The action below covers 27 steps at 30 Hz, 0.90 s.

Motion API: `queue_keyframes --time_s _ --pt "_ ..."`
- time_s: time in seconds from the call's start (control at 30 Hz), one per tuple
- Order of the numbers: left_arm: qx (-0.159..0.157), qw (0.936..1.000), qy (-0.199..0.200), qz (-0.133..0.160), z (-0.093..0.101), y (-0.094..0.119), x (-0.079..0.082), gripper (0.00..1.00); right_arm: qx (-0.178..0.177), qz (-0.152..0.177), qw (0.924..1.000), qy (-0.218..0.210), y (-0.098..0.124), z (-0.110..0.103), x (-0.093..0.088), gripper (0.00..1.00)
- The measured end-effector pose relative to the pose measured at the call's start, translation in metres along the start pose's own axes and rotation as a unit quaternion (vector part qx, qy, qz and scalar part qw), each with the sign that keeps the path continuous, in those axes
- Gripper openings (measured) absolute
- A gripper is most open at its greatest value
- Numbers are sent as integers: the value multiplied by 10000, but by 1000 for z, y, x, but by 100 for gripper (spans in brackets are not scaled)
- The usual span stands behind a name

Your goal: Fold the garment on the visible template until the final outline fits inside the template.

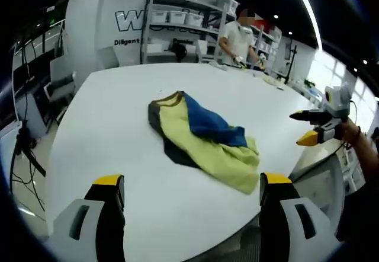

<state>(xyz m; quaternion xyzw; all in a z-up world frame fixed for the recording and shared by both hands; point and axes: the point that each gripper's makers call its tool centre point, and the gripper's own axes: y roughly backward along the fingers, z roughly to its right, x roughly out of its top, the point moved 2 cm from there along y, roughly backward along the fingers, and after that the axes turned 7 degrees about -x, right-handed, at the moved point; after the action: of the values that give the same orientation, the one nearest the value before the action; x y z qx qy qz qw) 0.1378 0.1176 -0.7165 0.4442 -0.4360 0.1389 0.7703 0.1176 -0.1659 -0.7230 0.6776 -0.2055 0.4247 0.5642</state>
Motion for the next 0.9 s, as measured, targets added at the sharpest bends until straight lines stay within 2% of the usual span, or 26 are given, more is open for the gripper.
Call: queue_keyframes --time_s 0.9 --pt "30 9997 214 116 -5 -1 -1 90 43 -4 10000 6 -4 -1 2 99"
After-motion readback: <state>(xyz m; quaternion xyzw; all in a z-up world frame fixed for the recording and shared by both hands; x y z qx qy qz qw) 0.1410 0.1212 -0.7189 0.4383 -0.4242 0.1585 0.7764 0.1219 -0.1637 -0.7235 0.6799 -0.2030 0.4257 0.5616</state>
